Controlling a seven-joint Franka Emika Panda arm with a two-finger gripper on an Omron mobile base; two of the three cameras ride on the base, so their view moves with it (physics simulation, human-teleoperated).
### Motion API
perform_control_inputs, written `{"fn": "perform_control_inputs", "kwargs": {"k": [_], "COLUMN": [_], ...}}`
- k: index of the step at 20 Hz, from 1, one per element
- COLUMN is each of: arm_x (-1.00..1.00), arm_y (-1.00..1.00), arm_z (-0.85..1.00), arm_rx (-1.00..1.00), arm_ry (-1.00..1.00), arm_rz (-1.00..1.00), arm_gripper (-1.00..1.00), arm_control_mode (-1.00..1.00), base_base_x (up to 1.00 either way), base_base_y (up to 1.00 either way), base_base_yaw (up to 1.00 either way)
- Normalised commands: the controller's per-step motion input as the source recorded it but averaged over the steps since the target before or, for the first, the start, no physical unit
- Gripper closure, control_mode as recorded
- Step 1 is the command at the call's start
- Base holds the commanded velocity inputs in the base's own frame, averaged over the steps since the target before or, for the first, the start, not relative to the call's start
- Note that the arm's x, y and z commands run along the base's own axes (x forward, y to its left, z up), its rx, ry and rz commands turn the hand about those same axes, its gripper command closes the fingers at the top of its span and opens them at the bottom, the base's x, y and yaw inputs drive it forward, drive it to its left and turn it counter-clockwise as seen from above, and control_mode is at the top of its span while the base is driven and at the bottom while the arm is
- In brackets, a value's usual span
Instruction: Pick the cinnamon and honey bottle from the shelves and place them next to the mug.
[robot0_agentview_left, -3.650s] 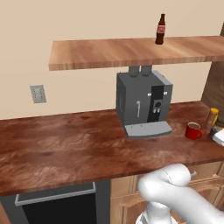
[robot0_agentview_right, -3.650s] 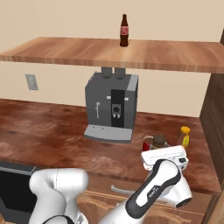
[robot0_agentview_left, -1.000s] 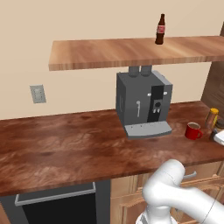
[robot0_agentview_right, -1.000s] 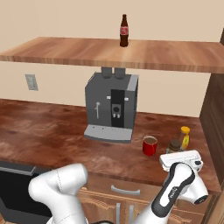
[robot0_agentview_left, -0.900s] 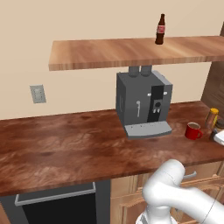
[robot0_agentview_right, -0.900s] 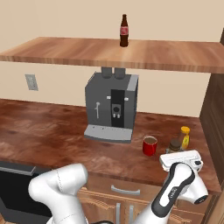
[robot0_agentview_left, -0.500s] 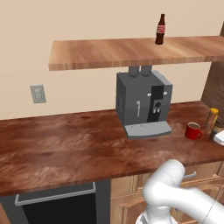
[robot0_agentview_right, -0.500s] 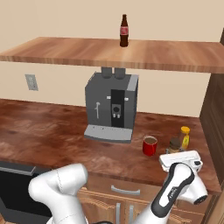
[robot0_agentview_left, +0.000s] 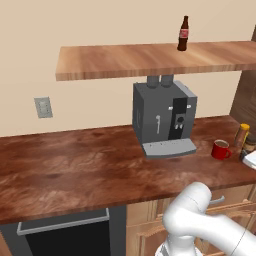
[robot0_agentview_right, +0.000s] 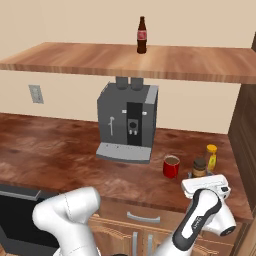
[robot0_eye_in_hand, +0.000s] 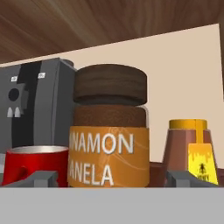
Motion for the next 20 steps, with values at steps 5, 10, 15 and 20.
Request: {"fn": "perform_control_inputs", "kwargs": {"k": [5, 10, 15, 20], "arm_x": [-0.13, -0.31, -0.74, -1.0], "arm_y": [-0.21, -0.37, -0.27, -0.01], "arm_z": [0.0, 0.0, 0.0, 0.0], "arm_rx": [0.0, 0.0, 0.02, 0.0], "arm_ry": [0.0, 0.0, -0.06, -0.15], "arm_rz": [-0.01, -0.08, -0.08, -0.01], "arm_gripper": [-1.0, -1.0, -1.0, -1.0], "arm_control_mode": [-1.0, -1.0, -1.0, -1.0], "base_base_x": [0.0, 0.0, 0.0, 0.0], "base_base_y": [0.0, 0.0, 0.0, 0.0], "base_base_yaw": [0.0, 0.0, 0.0, 0.0]}}
